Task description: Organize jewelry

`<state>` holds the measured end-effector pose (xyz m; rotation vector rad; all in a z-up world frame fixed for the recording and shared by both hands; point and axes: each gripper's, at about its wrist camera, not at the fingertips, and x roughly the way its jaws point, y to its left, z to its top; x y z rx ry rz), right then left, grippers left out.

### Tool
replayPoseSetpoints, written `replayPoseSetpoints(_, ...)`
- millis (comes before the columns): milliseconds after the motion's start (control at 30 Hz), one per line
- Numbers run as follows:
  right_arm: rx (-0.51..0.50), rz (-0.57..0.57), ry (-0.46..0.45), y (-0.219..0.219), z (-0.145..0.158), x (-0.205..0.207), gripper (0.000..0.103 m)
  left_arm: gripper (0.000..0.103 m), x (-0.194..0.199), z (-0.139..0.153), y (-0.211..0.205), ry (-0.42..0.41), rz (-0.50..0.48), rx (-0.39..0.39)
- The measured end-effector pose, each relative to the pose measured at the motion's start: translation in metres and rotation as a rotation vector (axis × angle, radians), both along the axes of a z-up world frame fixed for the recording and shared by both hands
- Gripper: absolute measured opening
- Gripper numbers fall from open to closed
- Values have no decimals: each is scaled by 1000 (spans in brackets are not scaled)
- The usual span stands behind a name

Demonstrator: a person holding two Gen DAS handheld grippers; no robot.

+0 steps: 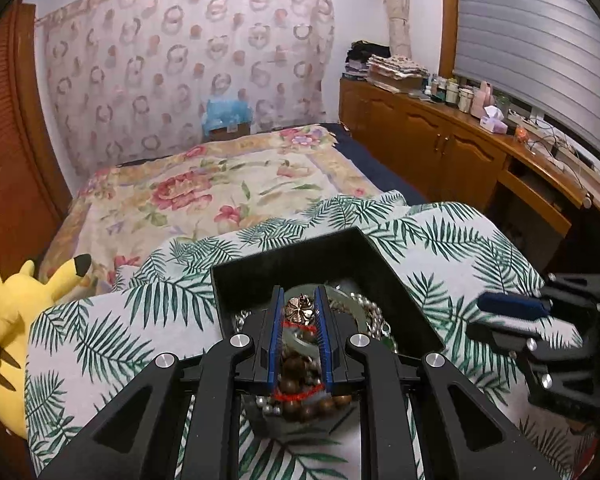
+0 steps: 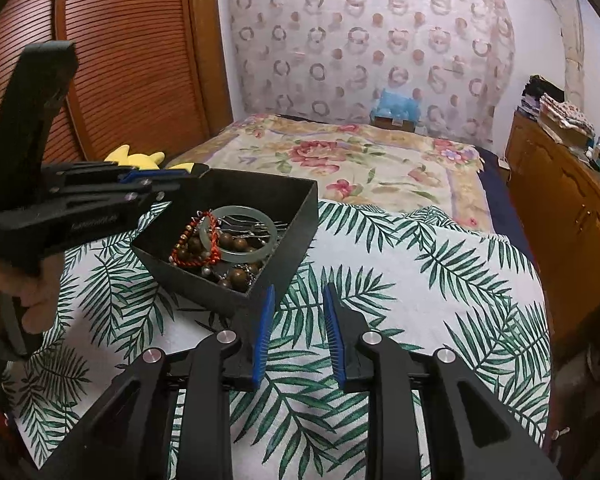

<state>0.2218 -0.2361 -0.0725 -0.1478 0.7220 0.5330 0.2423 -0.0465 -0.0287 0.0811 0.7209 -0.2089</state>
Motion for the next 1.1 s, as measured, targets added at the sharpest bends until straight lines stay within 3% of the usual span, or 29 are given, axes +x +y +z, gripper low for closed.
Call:
replayPoseSetpoints(100,2,2,-6,0,1,-2,27,14,6,0,1,3,15,-6)
replayPoseSetpoints(167,2,4,-11,1,2,-5,27,22,9,-2,2,12,24,-17)
replayPoseSetpoints(233,7,5,-14,0,2,-7,27,41,7,-3,5,16,32,-26)
replayPoseSetpoints(367,14,0,-17,0,2,-9,29,56,-4,-3,9,7,38,-31)
replayPoseSetpoints(433,21,-4,-16,0,2,-11,34,71,-11,-2,10,-6,41,-31)
replayPoseSetpoints(533,32,-11,-14,0,2,-12,38,83,-22,-2,12,-10,48,-34)
replayPoseSetpoints(667,40,-32,-15,1,0,-13,59,90,-33,-1,13,-22,47,-18)
replayPoseSetpoints(733,42,-40,-18,1,0,-14,62,94,-38,0,15,-26,51,-23)
replayPoseSetpoints(900,45,-85,-37,-1,1,-18,87,95,-55,1,21,-39,70,-28)
replayPoseSetpoints(1100,46,-126,-75,-1,6,-28,100,95,-75,3,25,-63,95,-23)
